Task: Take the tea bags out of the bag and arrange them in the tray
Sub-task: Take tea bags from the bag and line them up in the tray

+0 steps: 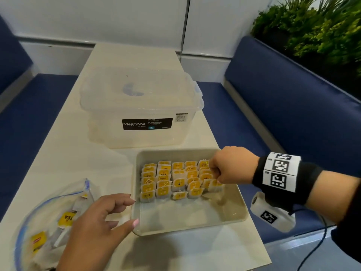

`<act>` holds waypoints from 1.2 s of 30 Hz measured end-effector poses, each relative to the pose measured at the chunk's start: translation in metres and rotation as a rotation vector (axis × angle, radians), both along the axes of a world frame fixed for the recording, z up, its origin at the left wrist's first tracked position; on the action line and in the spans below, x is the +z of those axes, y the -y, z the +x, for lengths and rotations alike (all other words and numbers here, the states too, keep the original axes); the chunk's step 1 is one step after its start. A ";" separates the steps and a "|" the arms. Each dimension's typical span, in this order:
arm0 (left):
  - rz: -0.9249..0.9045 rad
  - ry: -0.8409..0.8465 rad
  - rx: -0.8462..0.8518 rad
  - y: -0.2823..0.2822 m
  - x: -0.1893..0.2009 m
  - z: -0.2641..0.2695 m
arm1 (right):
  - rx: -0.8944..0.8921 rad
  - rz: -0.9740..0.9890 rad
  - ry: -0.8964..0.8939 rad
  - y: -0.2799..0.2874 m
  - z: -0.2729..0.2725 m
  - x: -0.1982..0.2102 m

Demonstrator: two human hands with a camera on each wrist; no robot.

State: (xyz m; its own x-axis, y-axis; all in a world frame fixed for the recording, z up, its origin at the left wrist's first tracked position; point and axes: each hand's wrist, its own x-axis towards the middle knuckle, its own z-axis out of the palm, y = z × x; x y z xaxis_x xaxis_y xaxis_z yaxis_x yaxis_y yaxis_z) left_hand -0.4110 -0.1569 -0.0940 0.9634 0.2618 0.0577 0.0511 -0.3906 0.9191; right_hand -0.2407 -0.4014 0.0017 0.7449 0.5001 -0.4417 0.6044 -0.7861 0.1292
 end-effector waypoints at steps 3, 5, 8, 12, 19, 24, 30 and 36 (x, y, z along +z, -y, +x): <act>-0.001 -0.009 -0.002 0.001 -0.002 0.000 | 0.019 -0.063 -0.019 -0.002 0.003 -0.014; -0.010 -0.025 0.000 0.001 -0.002 -0.001 | 0.019 -0.080 -0.034 -0.004 0.005 -0.020; -0.019 -0.034 0.017 0.000 -0.003 -0.001 | 0.010 -0.111 -0.059 -0.007 0.009 -0.028; -0.017 -0.045 0.028 -0.001 -0.004 -0.002 | 0.008 -0.157 -0.056 -0.013 0.015 -0.040; -0.016 -0.058 0.043 -0.003 -0.004 -0.002 | -0.016 -0.162 -0.061 -0.017 0.019 -0.051; -0.014 -0.069 0.053 -0.003 -0.001 -0.002 | -0.010 -0.164 -0.073 -0.017 0.021 -0.053; -0.005 -0.054 0.083 -0.006 0.009 -0.003 | -0.004 -0.132 -0.040 -0.016 0.021 -0.035; 0.157 0.066 0.326 -0.040 0.023 -0.025 | -0.023 0.185 0.005 -0.049 -0.004 0.019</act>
